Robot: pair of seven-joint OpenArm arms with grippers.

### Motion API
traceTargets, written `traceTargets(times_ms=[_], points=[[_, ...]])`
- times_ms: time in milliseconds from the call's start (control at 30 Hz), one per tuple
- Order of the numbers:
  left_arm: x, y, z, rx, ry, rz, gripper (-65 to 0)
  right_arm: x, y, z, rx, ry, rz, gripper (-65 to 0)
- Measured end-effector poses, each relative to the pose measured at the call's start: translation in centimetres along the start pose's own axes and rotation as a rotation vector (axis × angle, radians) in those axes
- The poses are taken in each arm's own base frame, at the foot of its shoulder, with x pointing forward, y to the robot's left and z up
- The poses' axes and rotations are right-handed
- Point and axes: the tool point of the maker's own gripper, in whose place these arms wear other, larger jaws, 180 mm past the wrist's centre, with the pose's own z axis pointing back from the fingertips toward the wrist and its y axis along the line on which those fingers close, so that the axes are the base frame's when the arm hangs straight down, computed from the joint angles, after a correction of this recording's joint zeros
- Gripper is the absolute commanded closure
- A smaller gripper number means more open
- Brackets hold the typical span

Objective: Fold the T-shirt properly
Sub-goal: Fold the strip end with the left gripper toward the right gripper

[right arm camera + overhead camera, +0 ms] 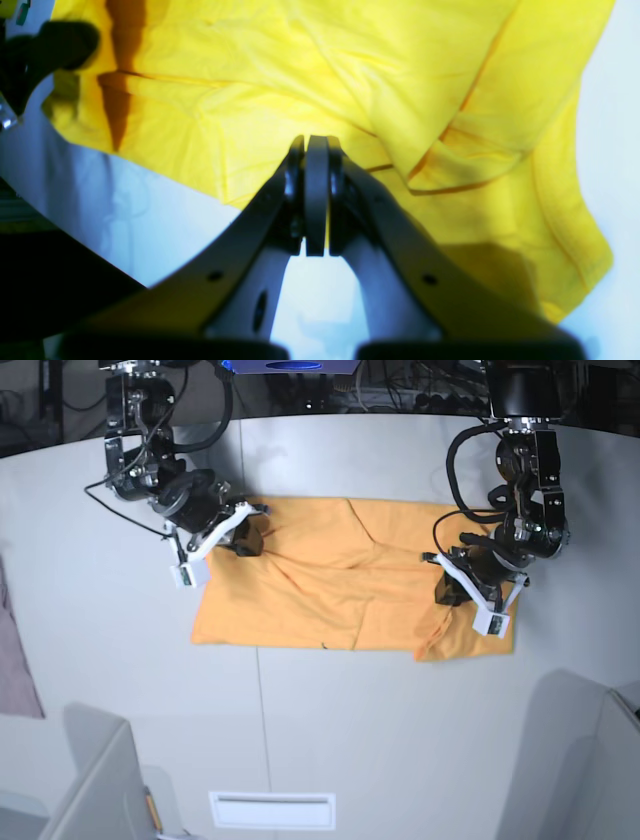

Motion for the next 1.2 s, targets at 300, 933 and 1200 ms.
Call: traceTargets(times_ms=[300, 933, 1200], points=[[-1.1, -2.0, -1.2, -0.023, 0.039, 0.026, 0.0, -0.1, -0.2, 0.1, -0.005, 0.003, 0.003, 0.0], [-1.4, -3.1, -2.9, -0.051, 0.045, 0.105, 0.0, -0.1, -0.2, 0.1, -0.005, 0.003, 0.004, 0.0], [-1.3, -3.3, -3.0, -0.055, 0.044, 0.102, 0.0, -0.1, -0.2, 0.1, -0.005, 0.003, 0.004, 0.0]])
